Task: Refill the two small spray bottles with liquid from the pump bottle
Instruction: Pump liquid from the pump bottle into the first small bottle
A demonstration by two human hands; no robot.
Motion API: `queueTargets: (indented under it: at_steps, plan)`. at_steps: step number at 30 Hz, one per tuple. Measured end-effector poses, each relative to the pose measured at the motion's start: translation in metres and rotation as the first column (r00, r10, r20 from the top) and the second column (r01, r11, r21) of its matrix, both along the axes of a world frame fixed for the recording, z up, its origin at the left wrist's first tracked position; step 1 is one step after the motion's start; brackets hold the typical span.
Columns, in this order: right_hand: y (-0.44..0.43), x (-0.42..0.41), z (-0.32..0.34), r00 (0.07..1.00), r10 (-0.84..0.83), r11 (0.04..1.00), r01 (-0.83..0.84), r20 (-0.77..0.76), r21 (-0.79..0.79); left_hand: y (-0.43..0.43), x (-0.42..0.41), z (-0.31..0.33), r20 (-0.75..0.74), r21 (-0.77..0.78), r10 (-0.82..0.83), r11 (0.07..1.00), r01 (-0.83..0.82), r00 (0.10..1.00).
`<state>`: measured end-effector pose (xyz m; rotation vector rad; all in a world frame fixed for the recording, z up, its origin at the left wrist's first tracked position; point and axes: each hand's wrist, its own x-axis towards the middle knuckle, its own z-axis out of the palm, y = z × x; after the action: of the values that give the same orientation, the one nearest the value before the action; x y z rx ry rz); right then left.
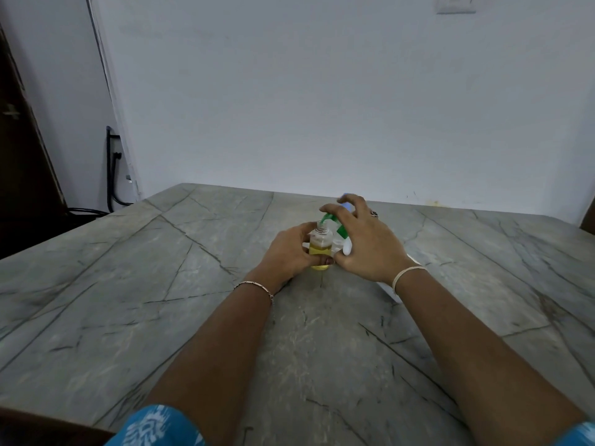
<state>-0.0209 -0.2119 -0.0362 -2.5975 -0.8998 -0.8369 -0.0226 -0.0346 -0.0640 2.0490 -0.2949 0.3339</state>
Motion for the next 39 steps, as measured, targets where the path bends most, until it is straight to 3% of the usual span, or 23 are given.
queueTargets:
  at_steps: [5, 19, 39]
  plan:
    - [0.002, 0.002, -0.001, 0.996, 0.042, 0.995, -0.035, 0.073, -0.092, 0.000, -0.001, 0.002, 0.004, 0.019, 0.001, 1.000, -0.001, 1.000]
    - [0.005, 0.006, 0.001, 0.995, 0.092, 0.988, -0.085, -0.042, 0.131, -0.001, -0.005, 0.004, 0.002, 0.017, -0.021, 1.000, 0.021, 1.000]
    - [0.007, 0.011, -0.001, 0.988, 0.151, 0.963, -0.138, -0.039, 0.230, -0.001, -0.004, 0.003, 0.004, 0.016, -0.009, 1.000, 0.009, 1.000]
